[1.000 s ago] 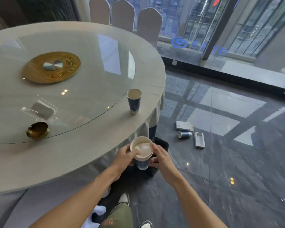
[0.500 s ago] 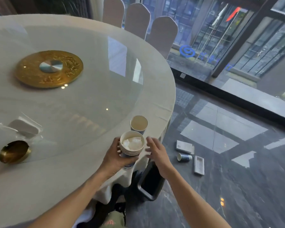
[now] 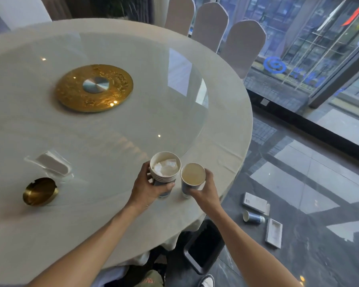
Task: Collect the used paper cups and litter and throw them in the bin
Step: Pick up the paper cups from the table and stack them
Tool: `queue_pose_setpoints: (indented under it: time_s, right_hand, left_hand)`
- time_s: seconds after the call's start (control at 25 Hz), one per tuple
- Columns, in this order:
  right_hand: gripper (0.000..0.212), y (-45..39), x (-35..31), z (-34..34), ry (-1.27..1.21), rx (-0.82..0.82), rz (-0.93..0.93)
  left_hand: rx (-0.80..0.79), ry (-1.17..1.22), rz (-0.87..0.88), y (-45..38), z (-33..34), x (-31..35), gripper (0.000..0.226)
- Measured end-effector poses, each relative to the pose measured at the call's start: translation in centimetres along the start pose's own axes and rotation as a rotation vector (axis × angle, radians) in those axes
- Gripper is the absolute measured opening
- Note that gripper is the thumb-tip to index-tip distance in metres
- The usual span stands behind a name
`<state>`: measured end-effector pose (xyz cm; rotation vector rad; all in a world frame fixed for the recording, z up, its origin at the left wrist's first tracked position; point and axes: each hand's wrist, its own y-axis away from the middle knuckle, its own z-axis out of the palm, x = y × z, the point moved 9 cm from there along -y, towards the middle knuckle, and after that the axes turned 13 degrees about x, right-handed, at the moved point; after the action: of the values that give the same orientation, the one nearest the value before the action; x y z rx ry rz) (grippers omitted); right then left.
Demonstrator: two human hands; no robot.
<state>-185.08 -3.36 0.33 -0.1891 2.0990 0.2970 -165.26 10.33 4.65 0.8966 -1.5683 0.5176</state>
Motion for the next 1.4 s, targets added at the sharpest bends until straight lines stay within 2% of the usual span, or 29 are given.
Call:
queue_pose_setpoints:
  time_s: [0.08,0.16,0.36,0.44,0.56,0.72,0.96,1.2,1.28,1.4]
  right_hand:
    - [0.073,-0.7,-0.8,0.1,-0.046,-0.013,-0.01]
    - [0.069,-1.4,-1.2,-0.8,-0.082,0.002,-0.018]
    - [0.078,-2.5,-0.8,-5.4,-0.038,0.057,-0.018]
    - [0.079,-2.5,0.4,-7.4,-0.031,0.079,-0.005]
    - [0.078,-2.1,2.1,-10.0,-0.01,0.115,0.003]
    - [0.074,-1.2,3.5,-12.5,-0.049,0.151,0.04]
    - [0.068,0.1,6.9,-15.6,-0.149,0.207,0.157]
    - [0.073,0.9,8.6,-16.6,-0.214,0.266,0.233]
    - [0.076,1.5,9.7,-16.4,-0.218,0.27,0.253]
    - [0.079,2.7,12.3,-15.6,-0.16,0.269,0.302]
  left_hand:
    - [0.01,0.0,-0.009,-0.4,0.5,0.6,0.083]
    - [0.031,0.006,-0.022,-0.9,1.0,1.3,0.09]
    - [0.037,0.08,0.032,-2.7,4.5,6.0,0.098]
    - [0.013,0.15,0.047,-3.4,6.5,8.1,0.093]
    - [-0.082,0.232,0.058,-3.3,10.7,10.8,0.083]
    - [-0.267,0.217,0.052,-1.0,16.7,11.6,0.08]
    - [-0.521,0.101,-0.013,3.2,23.8,7.9,0.078]
    - [-0.759,-0.105,-0.036,6.4,26.5,3.2,0.085]
    - [-0.78,-0.121,-0.092,7.1,26.8,1.7,0.074]
    - [-0.728,-0.112,-0.337,7.7,27.2,-2.5,0.029]
